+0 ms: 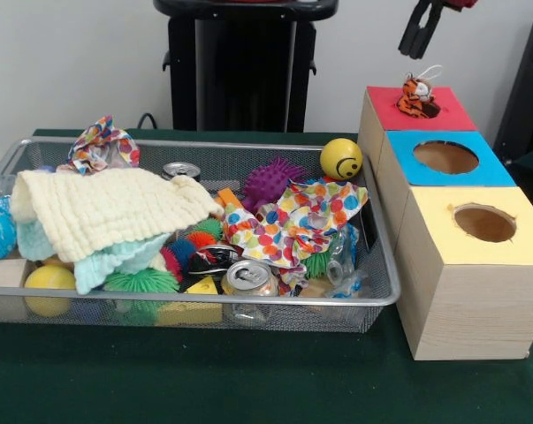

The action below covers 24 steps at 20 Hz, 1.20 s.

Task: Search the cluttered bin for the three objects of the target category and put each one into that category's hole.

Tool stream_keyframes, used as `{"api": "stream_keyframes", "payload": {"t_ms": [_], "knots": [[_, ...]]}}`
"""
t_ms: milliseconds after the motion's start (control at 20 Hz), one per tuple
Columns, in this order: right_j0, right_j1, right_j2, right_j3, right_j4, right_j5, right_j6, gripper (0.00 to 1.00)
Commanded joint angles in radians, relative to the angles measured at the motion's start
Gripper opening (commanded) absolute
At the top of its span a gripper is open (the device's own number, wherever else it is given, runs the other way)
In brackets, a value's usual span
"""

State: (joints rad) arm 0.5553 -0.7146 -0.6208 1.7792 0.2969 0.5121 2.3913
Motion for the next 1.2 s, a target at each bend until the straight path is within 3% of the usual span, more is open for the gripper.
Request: {"api": "stream_keyframes", "payload": {"t_ms": [50,400,650,900,1200], "knots": [[-0.080,0.046,0.190,0.007,-0.086,-0.076,-0.038,0.00],[-0.155,0.038,0.343,0.094,-0.025,-0.144,0.025,0.00],[-0.169,0.044,0.390,0.098,-0.015,-0.162,0.072,0.00],[-0.177,0.037,0.410,0.087,-0.025,-0.124,0.074,0.00],[-0.186,0.064,0.370,0.031,-0.127,-0.096,-0.010,0.00]]}}
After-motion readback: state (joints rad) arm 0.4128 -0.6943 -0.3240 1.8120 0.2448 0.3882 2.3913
